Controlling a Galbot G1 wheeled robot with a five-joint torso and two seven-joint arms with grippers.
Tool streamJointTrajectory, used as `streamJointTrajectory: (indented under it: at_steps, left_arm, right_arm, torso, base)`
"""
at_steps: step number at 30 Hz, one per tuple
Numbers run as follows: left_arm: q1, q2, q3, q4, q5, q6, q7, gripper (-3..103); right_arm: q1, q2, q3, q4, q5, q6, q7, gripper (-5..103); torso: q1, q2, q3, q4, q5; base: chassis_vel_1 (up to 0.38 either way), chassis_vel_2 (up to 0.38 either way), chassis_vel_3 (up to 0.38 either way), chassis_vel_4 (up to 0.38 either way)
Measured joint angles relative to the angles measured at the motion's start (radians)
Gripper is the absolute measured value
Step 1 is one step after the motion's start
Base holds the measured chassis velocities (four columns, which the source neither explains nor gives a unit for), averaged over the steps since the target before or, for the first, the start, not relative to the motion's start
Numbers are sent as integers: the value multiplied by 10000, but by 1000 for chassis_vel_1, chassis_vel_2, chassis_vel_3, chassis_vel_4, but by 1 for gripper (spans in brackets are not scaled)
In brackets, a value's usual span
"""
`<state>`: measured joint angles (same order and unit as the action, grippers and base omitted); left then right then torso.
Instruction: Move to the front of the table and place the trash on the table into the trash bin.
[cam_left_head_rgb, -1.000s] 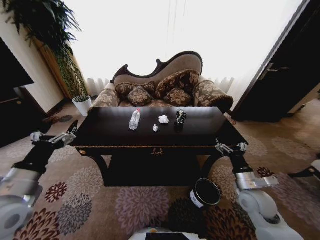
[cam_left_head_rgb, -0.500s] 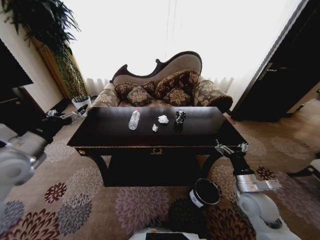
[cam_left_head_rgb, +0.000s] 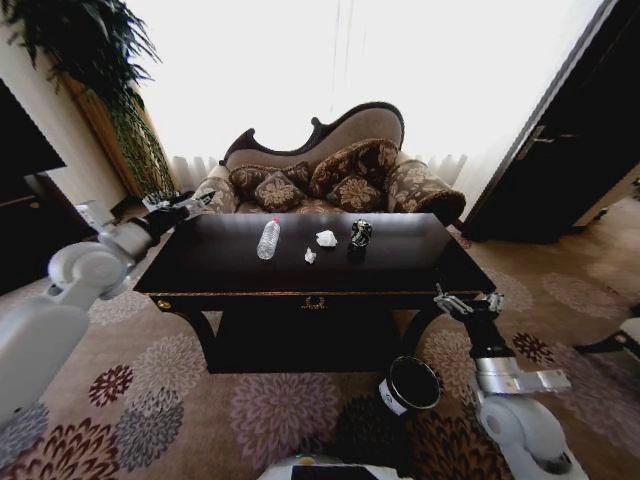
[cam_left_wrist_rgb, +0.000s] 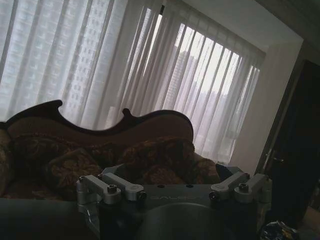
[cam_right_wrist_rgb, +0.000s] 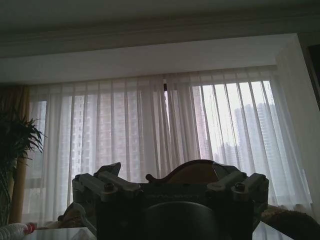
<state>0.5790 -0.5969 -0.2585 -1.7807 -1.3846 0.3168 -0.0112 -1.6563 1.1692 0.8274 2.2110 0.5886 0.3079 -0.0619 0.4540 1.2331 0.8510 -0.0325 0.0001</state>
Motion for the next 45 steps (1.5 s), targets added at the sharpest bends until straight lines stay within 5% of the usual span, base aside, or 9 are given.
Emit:
streamJointTrajectory:
  at_steps: [3,8,28,41,45]
  left_arm:
    - [-1012,-444,1396,723,76,166,-198,100]
    - [-1578,-925,2216,1221,296,500,-860,100]
    - [-2670,-2379,3872,2273,625,2489,-1860,100]
    - [-3003,-3296,4506,3165,885,2552,-1729,102]
    - [-2890,-3299,4470,3253,963,2546,-1687,96]
  right_arm:
    - [-97,159,6,53,-70,4,-26,100]
    - [-172,240,16,58,-125,42,-57,100]
    - [31,236,-275,-256,-334,54,-75,100]
    - [180,141,-371,-611,-375,104,-80,100]
    - [295,96,-460,-746,-409,122,-82,100]
  torso:
    - [0,0,-1,-1,-3]
    - [1,0,0,0,-2]
    - [-1,1,-1,1,-3]
    - [-1,1,-2,0,-1]
    - [-1,1,-1,1,-4]
  base:
    - [0,0,0,0]
    - [0,0,0,0]
    - [0,0,0,0]
    - [0,0,0,0]
    - [0,0,0,0]
